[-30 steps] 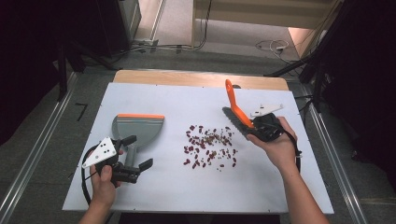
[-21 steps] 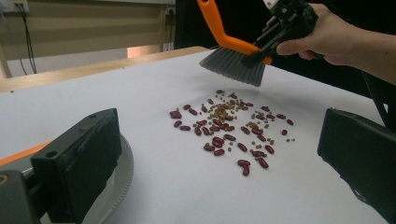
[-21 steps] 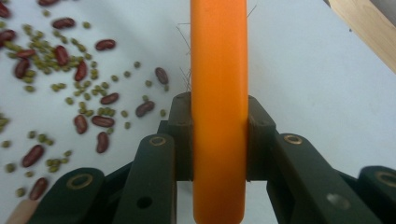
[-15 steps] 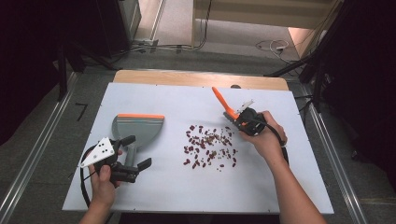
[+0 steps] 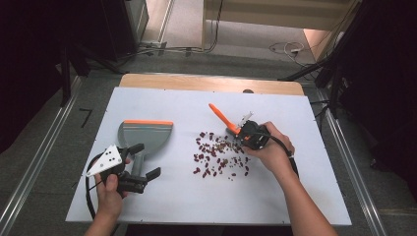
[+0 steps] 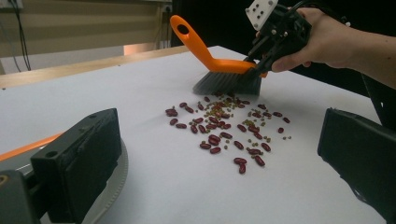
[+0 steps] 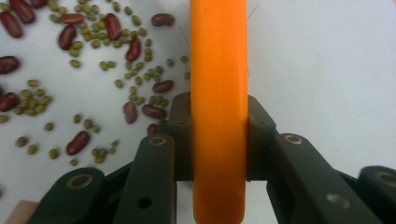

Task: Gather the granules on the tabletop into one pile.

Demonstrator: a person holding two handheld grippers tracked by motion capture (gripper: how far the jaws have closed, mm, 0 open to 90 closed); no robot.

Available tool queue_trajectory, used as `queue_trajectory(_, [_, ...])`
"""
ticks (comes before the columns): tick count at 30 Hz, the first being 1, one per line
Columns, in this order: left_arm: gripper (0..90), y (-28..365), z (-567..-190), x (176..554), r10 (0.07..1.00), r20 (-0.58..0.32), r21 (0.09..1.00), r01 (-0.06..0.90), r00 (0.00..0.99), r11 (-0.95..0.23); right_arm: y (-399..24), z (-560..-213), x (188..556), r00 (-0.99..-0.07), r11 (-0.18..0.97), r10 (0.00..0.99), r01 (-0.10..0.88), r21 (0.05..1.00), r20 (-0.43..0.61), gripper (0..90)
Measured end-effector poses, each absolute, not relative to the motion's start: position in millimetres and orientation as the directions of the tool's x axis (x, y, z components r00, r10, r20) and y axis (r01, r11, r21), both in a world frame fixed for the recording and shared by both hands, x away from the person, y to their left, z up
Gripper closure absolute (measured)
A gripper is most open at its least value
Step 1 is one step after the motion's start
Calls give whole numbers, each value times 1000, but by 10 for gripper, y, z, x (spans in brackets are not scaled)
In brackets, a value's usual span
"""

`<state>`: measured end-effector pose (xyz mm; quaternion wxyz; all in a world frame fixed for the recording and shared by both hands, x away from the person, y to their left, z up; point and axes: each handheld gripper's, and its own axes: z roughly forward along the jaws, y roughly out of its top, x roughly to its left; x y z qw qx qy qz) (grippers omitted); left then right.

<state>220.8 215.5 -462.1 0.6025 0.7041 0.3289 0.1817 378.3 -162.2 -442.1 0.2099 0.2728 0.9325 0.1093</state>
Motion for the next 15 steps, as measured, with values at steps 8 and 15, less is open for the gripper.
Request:
queue_trajectory(8, [2, 2141, -4626, 2210, 681, -141, 968, 245, 719, -59, -1562, -4404, 3672, -804, 858, 502, 414, 305, -320, 683])
queue_trajectory(15, [2, 2145, -4627, 2211, 681, -139, 968, 245, 719, -61, -1582, -4315, 3748, -798, 846, 512, 404, 347, -318, 683])
